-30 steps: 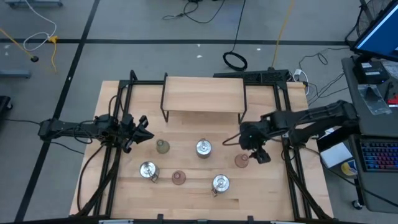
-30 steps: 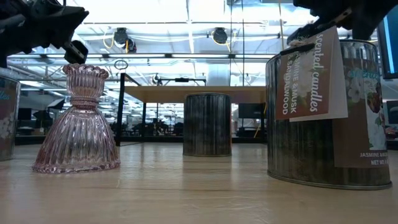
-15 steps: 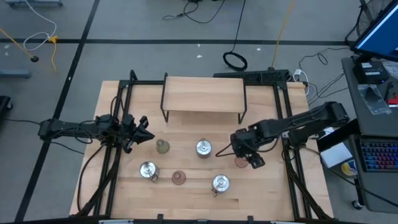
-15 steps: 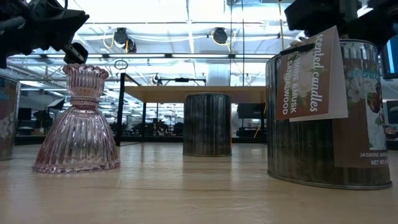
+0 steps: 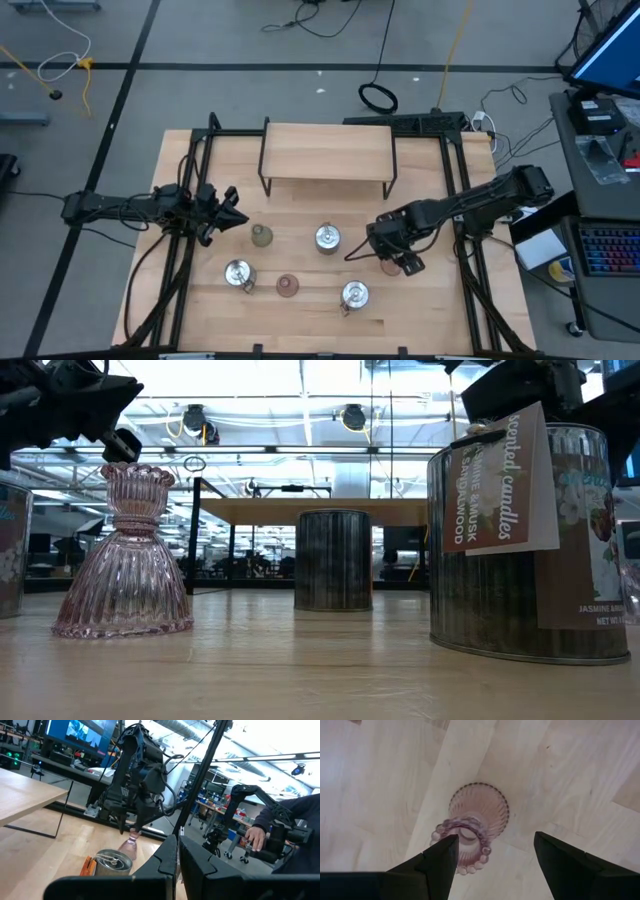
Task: Pick & Place candle stick holders
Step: Put the right pink candle holder on the shelf
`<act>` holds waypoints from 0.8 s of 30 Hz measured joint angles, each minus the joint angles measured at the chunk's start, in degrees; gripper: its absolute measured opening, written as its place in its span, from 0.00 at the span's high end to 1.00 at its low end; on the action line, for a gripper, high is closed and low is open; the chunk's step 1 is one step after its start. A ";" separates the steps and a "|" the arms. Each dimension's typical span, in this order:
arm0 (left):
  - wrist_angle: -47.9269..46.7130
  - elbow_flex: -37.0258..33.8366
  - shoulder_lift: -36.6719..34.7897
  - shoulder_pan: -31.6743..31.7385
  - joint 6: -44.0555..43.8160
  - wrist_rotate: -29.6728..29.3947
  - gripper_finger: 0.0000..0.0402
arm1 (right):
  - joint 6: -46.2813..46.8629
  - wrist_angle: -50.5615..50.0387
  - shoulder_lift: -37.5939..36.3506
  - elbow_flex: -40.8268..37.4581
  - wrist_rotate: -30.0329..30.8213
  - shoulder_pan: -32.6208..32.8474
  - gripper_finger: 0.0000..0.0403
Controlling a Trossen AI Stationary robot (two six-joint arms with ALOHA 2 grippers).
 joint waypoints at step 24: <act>0.00 0.00 0.00 -0.02 0.04 -0.02 0.95 | 1.51 0.83 -0.72 -3.09 1.51 0.00 0.38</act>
